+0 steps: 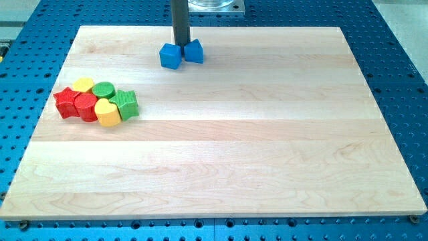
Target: Push the blue blocks to the right
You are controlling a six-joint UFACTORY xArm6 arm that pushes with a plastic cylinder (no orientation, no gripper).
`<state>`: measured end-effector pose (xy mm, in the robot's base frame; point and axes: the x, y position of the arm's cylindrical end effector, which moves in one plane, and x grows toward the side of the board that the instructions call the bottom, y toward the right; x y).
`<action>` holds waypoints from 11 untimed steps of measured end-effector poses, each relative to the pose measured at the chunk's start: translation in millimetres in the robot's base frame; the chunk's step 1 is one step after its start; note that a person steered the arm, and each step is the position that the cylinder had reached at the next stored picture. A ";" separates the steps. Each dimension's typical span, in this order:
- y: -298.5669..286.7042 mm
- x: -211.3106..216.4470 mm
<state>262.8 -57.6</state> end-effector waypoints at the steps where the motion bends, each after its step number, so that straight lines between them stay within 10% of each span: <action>1: -23.6 -37.4; 3: -126.3 -18.7; 6: -96.9 90.4; 11: -57.6 30.7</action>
